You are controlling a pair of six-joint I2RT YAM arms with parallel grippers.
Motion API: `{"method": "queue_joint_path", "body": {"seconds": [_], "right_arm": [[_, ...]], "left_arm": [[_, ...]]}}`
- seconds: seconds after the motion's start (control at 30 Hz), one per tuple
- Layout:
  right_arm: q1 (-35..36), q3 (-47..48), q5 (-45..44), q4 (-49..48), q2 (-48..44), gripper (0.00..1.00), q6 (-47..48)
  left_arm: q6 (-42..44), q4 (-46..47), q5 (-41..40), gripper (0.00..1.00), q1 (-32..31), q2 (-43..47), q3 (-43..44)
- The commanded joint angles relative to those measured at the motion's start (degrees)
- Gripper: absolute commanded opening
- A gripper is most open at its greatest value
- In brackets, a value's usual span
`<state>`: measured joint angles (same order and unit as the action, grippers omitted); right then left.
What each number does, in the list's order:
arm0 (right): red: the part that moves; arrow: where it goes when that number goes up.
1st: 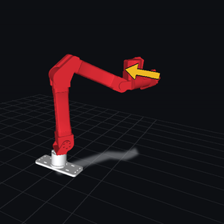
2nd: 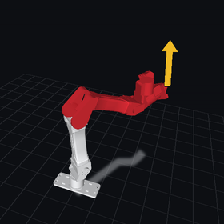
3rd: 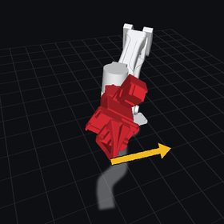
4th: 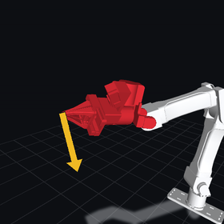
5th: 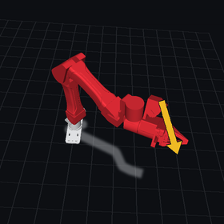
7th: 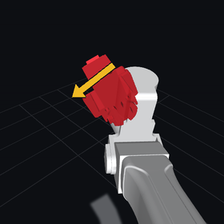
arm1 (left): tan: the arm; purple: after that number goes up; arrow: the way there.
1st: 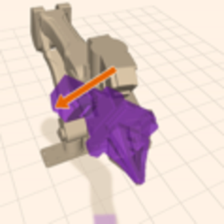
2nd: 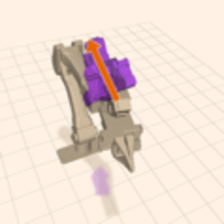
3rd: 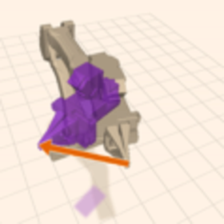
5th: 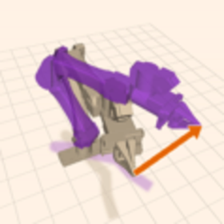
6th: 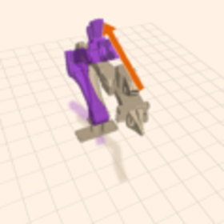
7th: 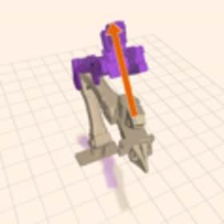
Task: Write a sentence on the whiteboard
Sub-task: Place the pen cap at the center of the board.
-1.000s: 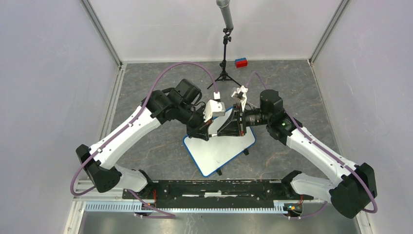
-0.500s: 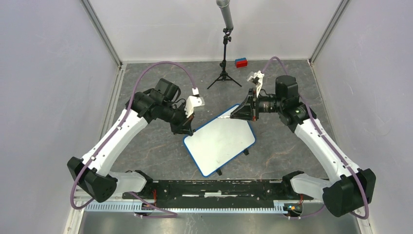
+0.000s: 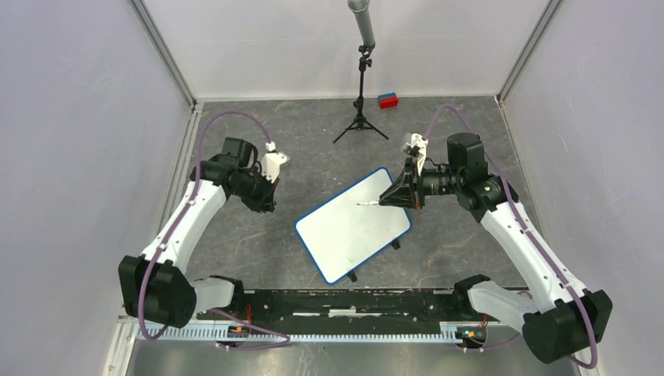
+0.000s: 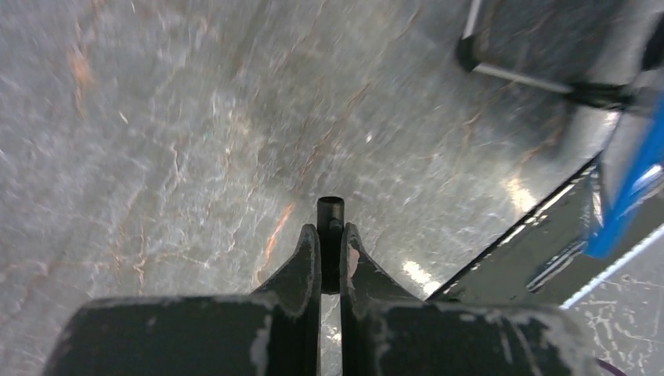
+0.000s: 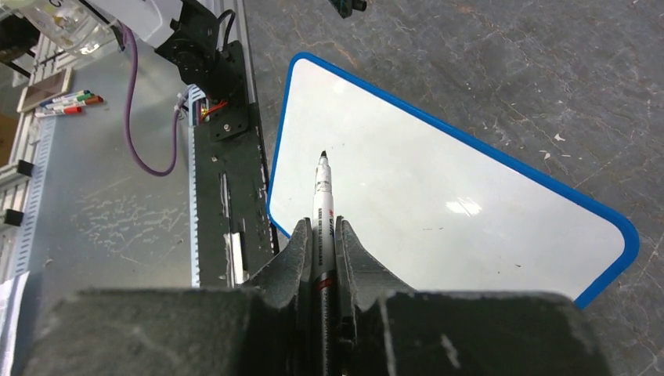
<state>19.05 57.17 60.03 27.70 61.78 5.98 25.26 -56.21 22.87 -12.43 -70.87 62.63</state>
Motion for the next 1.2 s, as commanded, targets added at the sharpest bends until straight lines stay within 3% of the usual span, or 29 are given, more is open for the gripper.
{"method": "queue_joint_path", "body": {"seconds": [0.0,0.37,0.77,1.0,1.17], "right_arm": [[0.11,-1.02,0.01,3.82,-2.84,0.00,7.33],[3.19,-6.37,-3.38,3.03,-3.68,0.00,10.15],[9.09,-8.64,-8.39,-0.58,-3.55,0.00,9.59],[9.99,-8.96,-8.87,-2.26,-3.49,0.00,8.26],[10.13,-8.36,-9.58,-2.21,-3.33,0.00,8.13]], "left_arm": [[-3.09,7.14,-7.24,0.03,0.55,-1.63,-5.16],[-3.20,14.51,-9.69,0.06,0.47,-10.31,-11.12],[-3.01,16.39,-9.91,0.14,0.34,-14.35,-12.92],[-2.25,15.62,-9.96,0.30,0.19,-14.39,-13.06],[-1.88,13.54,-7.69,0.50,0.16,-12.20,-11.60]]}}
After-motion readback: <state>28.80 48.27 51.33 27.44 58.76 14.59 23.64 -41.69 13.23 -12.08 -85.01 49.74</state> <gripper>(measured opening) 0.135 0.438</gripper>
